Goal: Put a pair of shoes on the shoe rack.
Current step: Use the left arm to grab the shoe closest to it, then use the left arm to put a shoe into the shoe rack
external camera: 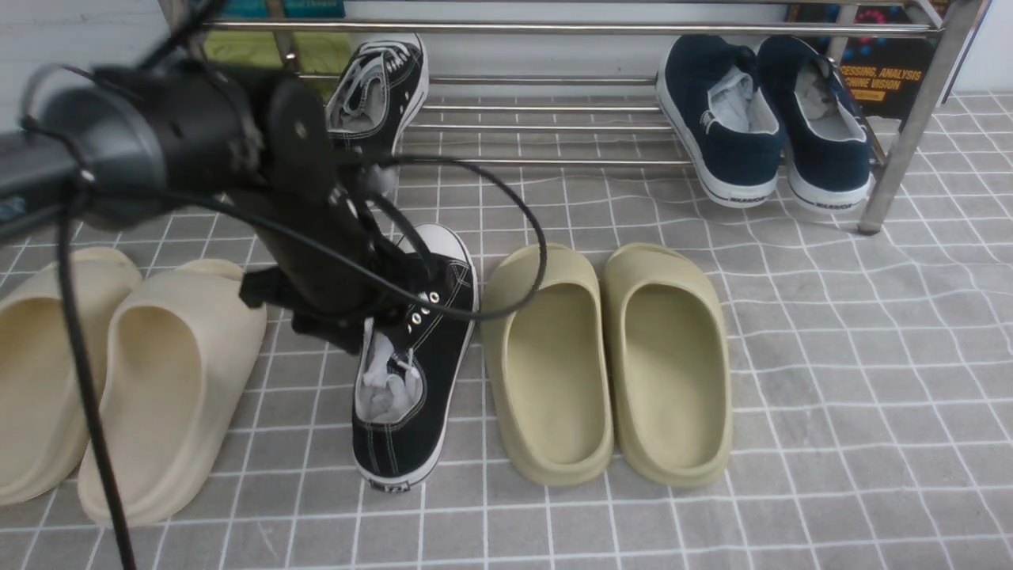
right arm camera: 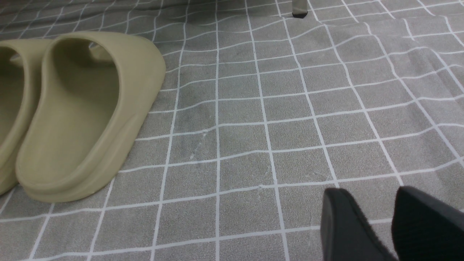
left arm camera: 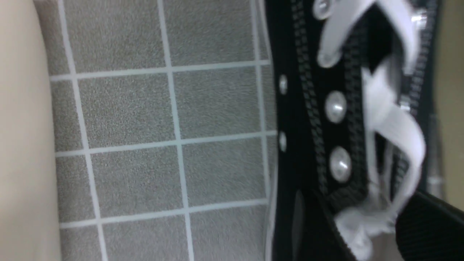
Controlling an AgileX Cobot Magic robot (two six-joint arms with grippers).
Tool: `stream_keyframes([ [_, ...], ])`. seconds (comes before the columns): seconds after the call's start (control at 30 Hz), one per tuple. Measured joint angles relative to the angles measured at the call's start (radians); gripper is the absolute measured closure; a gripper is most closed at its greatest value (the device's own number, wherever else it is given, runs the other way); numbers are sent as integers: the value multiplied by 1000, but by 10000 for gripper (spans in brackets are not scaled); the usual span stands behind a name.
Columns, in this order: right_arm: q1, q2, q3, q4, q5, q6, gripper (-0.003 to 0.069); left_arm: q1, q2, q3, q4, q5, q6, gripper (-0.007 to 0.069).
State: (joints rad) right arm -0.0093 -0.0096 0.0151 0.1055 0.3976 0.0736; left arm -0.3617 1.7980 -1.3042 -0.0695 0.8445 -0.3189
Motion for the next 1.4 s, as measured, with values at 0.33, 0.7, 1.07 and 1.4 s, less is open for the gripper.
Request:
stream_keyframes([
  [0.33, 0, 0, 0, 1, 0, 0, 421, -3, 65, 7, 37, -35, -54, 583],
  [0.7, 0, 0, 0, 1, 0, 0, 421, -3, -77, -133, 37, 122, 2, 630],
  [1.07, 0, 0, 0, 1, 0, 0, 419, -3, 66, -410, 16, 77, -13, 630],
  [1.4, 0, 0, 0, 1, 0, 0, 419, -3, 324, -716, 17, 65, -21, 630],
])
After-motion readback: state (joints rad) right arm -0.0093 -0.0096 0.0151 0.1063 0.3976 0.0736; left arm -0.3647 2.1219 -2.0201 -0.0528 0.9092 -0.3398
